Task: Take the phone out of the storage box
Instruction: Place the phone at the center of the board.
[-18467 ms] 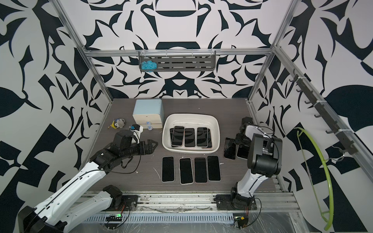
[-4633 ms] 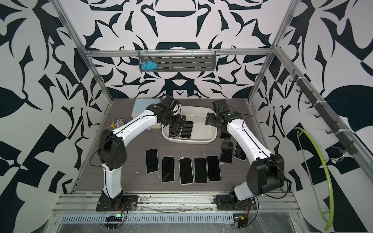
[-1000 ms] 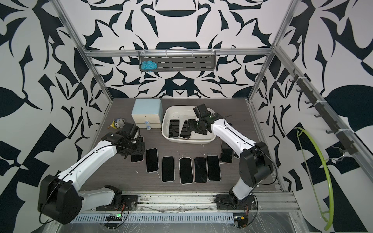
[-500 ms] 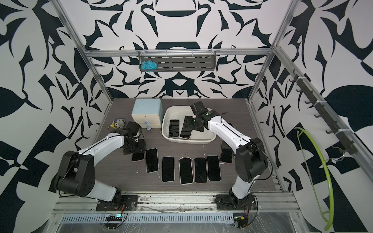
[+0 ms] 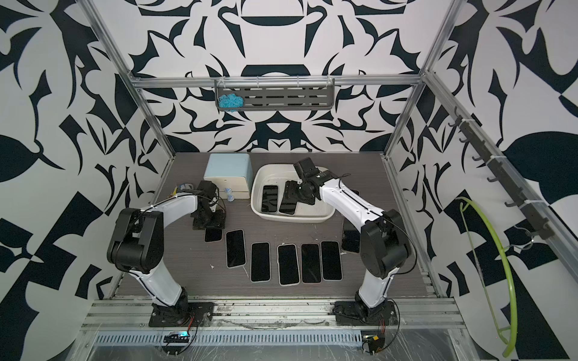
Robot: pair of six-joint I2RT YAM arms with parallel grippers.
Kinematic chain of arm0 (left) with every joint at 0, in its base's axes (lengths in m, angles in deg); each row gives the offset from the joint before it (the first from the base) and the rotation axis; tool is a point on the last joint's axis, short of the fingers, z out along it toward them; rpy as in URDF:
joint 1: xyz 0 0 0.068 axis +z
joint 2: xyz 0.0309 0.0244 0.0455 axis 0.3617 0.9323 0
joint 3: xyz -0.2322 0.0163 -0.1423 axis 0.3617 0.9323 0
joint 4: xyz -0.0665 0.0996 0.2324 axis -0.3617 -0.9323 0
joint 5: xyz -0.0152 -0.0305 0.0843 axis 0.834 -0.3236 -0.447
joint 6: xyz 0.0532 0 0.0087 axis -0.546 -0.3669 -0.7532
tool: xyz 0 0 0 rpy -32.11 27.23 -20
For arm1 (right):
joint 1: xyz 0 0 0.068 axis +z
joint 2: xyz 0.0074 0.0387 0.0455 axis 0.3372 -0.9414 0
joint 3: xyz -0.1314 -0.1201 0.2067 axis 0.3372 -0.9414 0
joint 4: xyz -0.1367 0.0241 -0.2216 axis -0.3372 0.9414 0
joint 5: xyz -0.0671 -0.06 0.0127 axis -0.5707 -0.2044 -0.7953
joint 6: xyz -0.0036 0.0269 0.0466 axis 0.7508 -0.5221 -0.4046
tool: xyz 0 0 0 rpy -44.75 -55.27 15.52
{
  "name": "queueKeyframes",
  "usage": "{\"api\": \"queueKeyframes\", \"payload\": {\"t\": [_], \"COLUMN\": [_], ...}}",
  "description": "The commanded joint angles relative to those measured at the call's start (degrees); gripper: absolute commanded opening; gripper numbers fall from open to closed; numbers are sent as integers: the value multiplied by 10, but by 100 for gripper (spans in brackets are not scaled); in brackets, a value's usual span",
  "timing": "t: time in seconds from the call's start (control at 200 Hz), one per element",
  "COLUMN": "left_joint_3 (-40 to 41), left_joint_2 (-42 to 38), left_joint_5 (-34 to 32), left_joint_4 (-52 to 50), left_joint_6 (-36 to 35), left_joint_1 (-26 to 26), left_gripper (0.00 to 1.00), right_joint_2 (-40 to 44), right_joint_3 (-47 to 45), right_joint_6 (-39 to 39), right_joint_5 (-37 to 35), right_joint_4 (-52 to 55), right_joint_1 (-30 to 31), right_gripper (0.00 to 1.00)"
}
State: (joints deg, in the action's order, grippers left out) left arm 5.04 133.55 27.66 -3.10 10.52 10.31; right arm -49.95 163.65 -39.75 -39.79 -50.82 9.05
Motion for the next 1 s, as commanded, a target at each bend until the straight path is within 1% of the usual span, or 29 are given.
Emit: {"api": "queueKeyframes", "payload": {"t": [0.0,0.17,0.295,0.395,0.425,0.435,0.48,0.5,0.59,0.715,0.865,0.995], "left_joint_3": [-2,-11,-14,-15,-16,-16,-15,-16,-19,-17,-3,17], "left_joint_2": [21,33,38,40,38,37,30,27,11,-33,-106,-180], "left_joint_5": [21,22,37,45,45,45,46,46,49,51,51,83], "left_joint_4": [6,3,5,4,4,4,4,5,4,-3,-14,-15], "left_joint_6": [1,10,22,25,26,26,29,29,38,53,80,115], "left_joint_1": [-5,-22,-28,-28,-29,-28,-28,-28,-29,-28,-28,-28], "left_gripper": [76,79,81,84,84,88,94,99,100,100,100,100], "right_joint_2": [-16,-46,-66,-90,-100,-103,-115,-119,-142,-182,-247,-312], "right_joint_3": [38,80,107,125,137,141,157,165,201,262,369,460], "right_joint_6": [-13,-14,-16,-16,-16,-15,-12,-10,2,8,9,7], "right_joint_5": [5,13,18,19,20,21,16,13,-5,-16,-38,-48], "right_joint_4": [-4,9,34,56,68,72,89,95,118,152,200,232], "right_joint_1": [2,4,9,18,21,22,30,33,48,60,67,69], "right_gripper": [78,79,81,83,85,85,88,88,91,91,92,92]}}
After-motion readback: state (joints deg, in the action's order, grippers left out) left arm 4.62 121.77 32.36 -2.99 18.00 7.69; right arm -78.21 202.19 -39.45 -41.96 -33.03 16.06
